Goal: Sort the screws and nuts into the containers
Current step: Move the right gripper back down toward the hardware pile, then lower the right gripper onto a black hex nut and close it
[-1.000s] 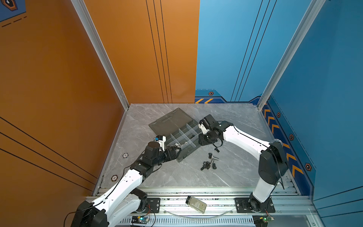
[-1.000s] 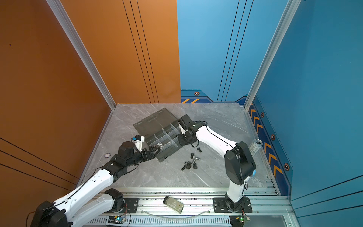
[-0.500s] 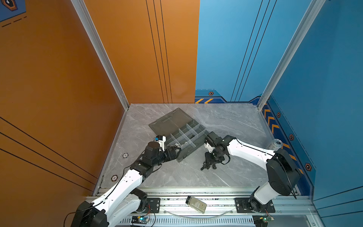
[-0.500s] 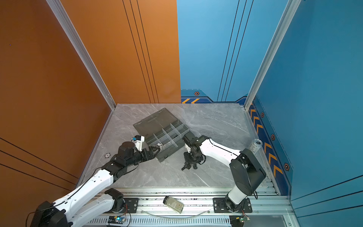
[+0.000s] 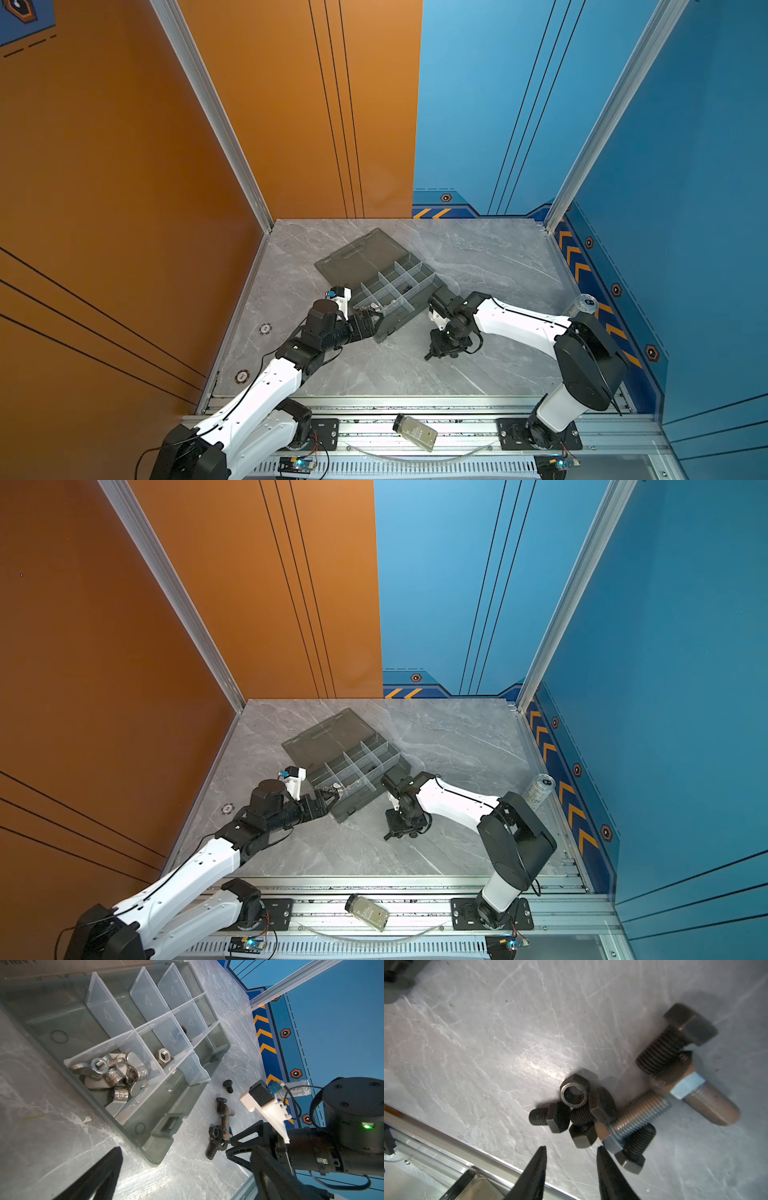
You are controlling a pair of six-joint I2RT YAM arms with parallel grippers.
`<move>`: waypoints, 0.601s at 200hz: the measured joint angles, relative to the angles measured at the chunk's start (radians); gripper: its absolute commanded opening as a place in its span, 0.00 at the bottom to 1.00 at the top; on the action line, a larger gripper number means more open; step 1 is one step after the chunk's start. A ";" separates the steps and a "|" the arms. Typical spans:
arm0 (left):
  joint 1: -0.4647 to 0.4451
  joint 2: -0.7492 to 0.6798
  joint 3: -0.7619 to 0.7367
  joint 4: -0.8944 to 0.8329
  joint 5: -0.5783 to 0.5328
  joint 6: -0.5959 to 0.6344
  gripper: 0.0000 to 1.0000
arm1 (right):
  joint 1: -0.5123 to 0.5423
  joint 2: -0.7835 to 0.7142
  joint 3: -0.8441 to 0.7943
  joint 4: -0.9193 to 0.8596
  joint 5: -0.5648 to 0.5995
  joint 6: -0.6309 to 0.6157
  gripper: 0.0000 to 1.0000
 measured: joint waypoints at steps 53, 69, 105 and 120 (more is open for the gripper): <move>0.000 0.023 0.000 0.000 0.000 0.000 0.98 | -0.003 0.027 0.000 0.006 -0.010 0.000 0.43; 0.000 0.028 0.000 0.000 0.000 0.000 0.98 | -0.009 0.028 0.000 0.008 -0.011 -0.001 0.43; 0.000 0.035 0.000 0.001 0.000 0.000 0.98 | -0.019 0.043 0.000 0.024 -0.019 -0.008 0.42; 0.000 0.037 0.000 0.001 0.000 0.000 0.98 | -0.020 0.046 0.000 0.027 -0.023 -0.012 0.42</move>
